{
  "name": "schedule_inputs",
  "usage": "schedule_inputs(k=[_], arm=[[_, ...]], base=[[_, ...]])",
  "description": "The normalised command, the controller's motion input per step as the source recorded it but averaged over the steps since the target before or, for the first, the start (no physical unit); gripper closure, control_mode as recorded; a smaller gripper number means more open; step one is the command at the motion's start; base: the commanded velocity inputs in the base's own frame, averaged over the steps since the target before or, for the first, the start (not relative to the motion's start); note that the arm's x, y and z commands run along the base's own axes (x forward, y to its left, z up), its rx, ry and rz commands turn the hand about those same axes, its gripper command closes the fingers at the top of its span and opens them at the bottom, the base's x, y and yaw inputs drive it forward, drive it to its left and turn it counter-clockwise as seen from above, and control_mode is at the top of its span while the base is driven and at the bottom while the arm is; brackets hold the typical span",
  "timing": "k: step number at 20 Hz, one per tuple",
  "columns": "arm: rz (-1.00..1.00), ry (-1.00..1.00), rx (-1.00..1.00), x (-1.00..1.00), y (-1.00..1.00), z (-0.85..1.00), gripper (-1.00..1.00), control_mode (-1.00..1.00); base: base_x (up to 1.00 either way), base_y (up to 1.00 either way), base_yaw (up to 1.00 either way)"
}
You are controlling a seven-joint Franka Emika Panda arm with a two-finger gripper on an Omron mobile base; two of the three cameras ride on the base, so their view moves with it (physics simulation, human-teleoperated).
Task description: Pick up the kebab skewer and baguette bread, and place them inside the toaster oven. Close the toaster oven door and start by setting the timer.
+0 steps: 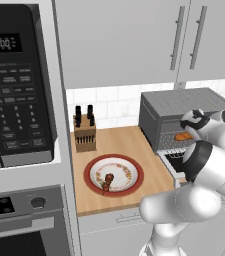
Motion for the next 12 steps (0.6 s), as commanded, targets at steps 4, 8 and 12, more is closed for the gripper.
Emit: schedule_inputs(k=[4,8,12], arm=[[0.0,0.0,0.0,0.24,0.0,-0.03,1.0,-1.0],[0.0,0.0,0.0,0.23,0.0,-0.01,-1.0,-1.0],[0.0,0.0,0.0,0.03,0.0,0.0,-1.0,-1.0]], base=[[0.0,0.0,0.0],[0.0,0.0,0.0],[0.0,0.0,0.0]])
